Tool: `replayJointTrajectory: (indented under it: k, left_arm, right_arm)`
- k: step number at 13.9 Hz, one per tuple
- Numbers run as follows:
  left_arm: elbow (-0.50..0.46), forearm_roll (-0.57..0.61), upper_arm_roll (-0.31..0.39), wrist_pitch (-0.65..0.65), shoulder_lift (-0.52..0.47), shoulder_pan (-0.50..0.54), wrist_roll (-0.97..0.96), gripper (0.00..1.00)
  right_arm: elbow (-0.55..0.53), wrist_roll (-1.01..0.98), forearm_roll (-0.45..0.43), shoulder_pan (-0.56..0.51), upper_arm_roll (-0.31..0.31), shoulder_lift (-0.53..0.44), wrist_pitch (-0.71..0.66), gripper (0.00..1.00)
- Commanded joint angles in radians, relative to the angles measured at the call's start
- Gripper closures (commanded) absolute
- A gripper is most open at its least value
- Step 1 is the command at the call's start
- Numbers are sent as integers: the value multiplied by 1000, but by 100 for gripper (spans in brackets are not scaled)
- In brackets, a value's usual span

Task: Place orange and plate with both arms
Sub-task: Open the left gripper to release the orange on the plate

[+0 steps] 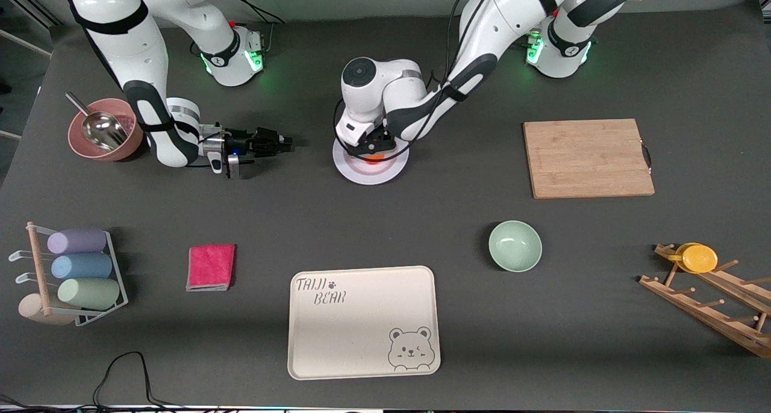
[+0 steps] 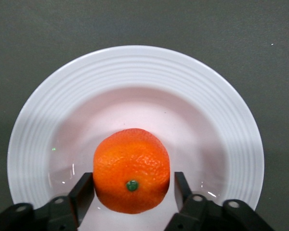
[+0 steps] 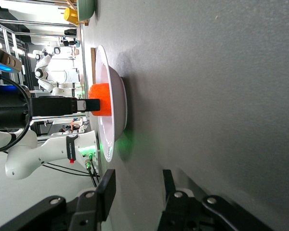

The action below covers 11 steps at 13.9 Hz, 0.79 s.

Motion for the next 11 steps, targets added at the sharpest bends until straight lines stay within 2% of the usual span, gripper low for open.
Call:
replayJointTrajectory:
  k: [1, 3, 5, 9, 11]
  left_arm:
    - [40, 6, 14, -35, -24, -13, -20, 0]
    - [67, -3, 6, -124, -59, 10, -11, 0]
    - [92, -43, -38, -186, -96, 85, 29, 0]
    - [110, -167, -165, -343, -223, 364, 257, 0]
    - [162, -188, -185, -441, -285, 485, 336, 0]
  right_arm:
    - [9, -34, 29, 4, -3, 24, -16, 53]
    - [13, -34, 29, 6, -3, 24, -16, 53]
    - [15, -35, 42, 9, -1, 24, -16, 53]
    - [19, -38, 121, 12, 54, 24, -15, 53]
    - [22, -38, 176, 13, 89, 25, -10, 53]
